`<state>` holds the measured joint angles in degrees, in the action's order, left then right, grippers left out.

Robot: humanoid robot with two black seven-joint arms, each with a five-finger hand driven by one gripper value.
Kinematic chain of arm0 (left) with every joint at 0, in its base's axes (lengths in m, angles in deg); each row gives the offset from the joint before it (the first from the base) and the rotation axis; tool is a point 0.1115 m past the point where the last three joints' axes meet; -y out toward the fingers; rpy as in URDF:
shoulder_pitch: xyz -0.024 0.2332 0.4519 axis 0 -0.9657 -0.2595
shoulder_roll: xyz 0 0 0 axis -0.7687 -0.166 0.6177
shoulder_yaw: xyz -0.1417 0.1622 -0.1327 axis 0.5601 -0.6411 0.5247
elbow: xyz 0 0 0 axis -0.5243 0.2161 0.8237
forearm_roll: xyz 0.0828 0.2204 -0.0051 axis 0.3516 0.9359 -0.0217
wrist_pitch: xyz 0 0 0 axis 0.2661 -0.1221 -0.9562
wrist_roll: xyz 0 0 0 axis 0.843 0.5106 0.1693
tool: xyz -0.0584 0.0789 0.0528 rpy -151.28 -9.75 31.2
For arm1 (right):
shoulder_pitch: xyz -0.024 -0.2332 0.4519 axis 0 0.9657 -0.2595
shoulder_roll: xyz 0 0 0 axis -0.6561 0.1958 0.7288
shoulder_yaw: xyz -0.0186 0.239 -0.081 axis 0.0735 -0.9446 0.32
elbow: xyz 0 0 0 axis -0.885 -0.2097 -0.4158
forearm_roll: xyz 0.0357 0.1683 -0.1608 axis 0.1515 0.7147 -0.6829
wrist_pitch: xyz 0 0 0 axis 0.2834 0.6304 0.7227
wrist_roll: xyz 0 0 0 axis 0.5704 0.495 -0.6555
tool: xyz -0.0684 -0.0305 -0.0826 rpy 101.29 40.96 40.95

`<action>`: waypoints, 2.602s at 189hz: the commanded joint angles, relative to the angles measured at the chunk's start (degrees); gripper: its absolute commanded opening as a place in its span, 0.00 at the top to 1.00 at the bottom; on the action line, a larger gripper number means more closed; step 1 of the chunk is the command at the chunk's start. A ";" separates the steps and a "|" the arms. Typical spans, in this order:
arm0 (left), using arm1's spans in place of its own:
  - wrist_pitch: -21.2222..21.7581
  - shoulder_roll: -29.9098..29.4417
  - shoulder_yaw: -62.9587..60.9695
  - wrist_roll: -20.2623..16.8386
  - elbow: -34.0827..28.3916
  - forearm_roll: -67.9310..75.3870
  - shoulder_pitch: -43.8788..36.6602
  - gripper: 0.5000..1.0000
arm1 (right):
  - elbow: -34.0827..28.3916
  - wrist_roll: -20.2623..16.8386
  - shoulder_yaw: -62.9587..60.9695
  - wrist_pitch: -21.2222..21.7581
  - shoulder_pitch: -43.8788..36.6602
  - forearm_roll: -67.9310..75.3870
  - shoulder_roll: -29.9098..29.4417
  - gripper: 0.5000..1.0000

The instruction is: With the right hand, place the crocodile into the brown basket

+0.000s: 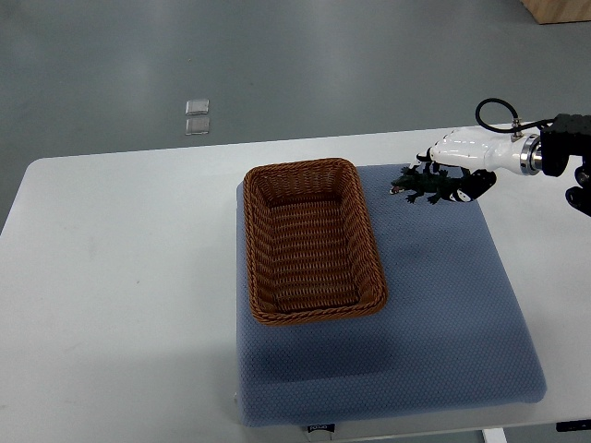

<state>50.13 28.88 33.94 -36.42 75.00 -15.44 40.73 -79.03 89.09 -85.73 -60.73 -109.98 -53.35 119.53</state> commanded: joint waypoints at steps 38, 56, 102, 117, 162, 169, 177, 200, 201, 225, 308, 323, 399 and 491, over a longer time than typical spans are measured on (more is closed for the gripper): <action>0.01 0.00 0.01 0.00 0.00 0.00 0.00 0.00 | -0.10 1.31 0.80 0.34 -5.46 0.30 -6.82 1.00; 0.01 0.00 0.01 -0.09 0.00 0.00 0.00 0.00 | 0.16 1.31 1.15 0.51 -6.61 0.21 -10.42 1.00; 0.01 0.00 0.01 0.00 0.00 0.00 0.00 0.00 | 2.88 1.31 4.67 0.51 -8.89 0.30 -16.40 1.00; 0.01 0.00 0.01 0.00 0.00 0.00 0.00 0.00 | 3.24 1.31 5.28 0.51 -8.89 0.21 -18.51 1.00; 0.01 0.00 0.01 -0.09 0.00 0.00 0.00 0.00 | 4.20 1.31 7.74 0.34 -8.19 0.12 -21.14 1.00; 0.01 0.00 0.01 0.00 0.00 0.00 0.00 0.00 | 4.20 1.31 7.92 0.34 -8.19 0.12 -21.32 1.00; 0.01 0.00 0.01 0.00 0.00 0.00 0.00 0.00 | 4.20 1.31 8.10 0.34 -8.10 0.12 -21.50 1.00; 0.01 0.00 0.01 0.00 0.00 0.00 0.00 0.00 | 4.55 1.31 8.62 0.16 -7.93 0.12 -22.20 0.92; 0.01 0.00 0.01 0.00 0.00 0.00 0.00 0.00 | 4.55 1.31 8.62 0.07 -7.93 0.12 -22.20 0.91; 0.01 0.00 0.01 0.00 0.00 0.00 0.00 0.00 | 5.26 1.31 8.62 -0.10 -7.49 0.21 -22.37 0.68; 0.01 0.00 0.01 0.00 0.00 0.00 0.00 0.00 | 5.61 0.69 8.36 -1.16 -6.61 0.30 -22.29 0.27; 0.01 0.00 0.01 0.00 0.00 0.00 0.00 0.00 | 5.61 0.69 8.27 -1.16 -6.43 0.30 -22.11 0.21; 0.01 0.00 0.01 0.00 0.00 0.00 0.00 0.00 | 10.09 -2.74 2.12 -0.19 -6.52 17.44 -20.18 0.20; 0.01 0.00 0.01 -0.09 0.00 0.00 0.00 0.00 | 14.75 -13.02 -16.95 -0.54 7.63 51.62 -17.45 0.20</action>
<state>50.15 28.88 33.93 -36.42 75.00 -15.44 40.73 -65.01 77.59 -98.48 -61.18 -105.76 -9.40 101.50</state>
